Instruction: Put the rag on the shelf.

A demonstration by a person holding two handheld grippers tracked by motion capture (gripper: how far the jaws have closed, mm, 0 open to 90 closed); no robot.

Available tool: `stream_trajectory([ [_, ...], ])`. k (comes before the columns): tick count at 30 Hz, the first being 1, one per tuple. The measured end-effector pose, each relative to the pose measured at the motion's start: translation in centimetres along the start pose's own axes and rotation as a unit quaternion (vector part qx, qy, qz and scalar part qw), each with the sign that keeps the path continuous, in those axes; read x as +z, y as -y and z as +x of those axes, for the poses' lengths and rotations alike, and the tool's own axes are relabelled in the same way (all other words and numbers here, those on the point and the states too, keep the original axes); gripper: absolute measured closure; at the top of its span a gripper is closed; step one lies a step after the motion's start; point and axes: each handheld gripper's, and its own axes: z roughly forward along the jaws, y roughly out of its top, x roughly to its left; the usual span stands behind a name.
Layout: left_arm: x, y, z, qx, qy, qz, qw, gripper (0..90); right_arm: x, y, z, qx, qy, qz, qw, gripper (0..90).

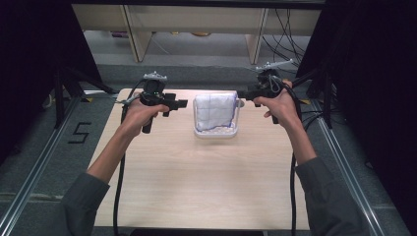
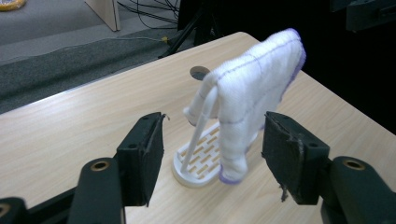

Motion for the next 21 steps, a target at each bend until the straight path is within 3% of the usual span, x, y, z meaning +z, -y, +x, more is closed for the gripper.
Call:
stream_trajectory([
  [7, -1.0, 1.5, -1.0, 0.0, 0.005, -0.015, 0.9999, 35.2, -0.5, 0.9, 1.1, -0.017, -0.009, -0.006, 0.9998, 42.3],
  [11, -1.6, 2.1, -1.5, 0.001, 0.013, -0.015, 0.9998, 33.5, -0.6, 1.5, 1.8, -0.005, -0.017, -0.004, 0.9998, 42.0],
  [12, -1.6, 2.3, -1.7, 0.005, 0.011, -0.014, 0.9998, 33.3, -0.6, 1.6, 1.7, -0.018, -0.016, -0.004, 0.9997, 41.7],
  [13, -1.6, 2.4, -1.8, 0.006, 0.013, -0.014, 0.9998, 33.3, -0.6, 1.7, 2.0, -0.009, -0.016, -0.007, 0.9998, 41.7],
  [19, -1.8, 3.2, -2.1, 0.008, 0.016, -0.016, 0.9997, 33.0, -1.1, 2.1, 2.2, -0.013, -0.017, -0.007, 0.9998, 41.4],
  [20, -1.9, 3.4, -2.2, 0.007, 0.019, -0.015, 0.9997, 32.9, -1.1, 2.1, 2.2, -0.026, -0.015, -0.01, 0.9995, 41.4],
  [21, -1.9, 3.5, -2.2, 0.005, 0.018, -0.016, 0.9997, 32.8, -1.2, 2.2, 2.4, -0.012, -0.024, -0.007, 0.9996, 41.3],
])
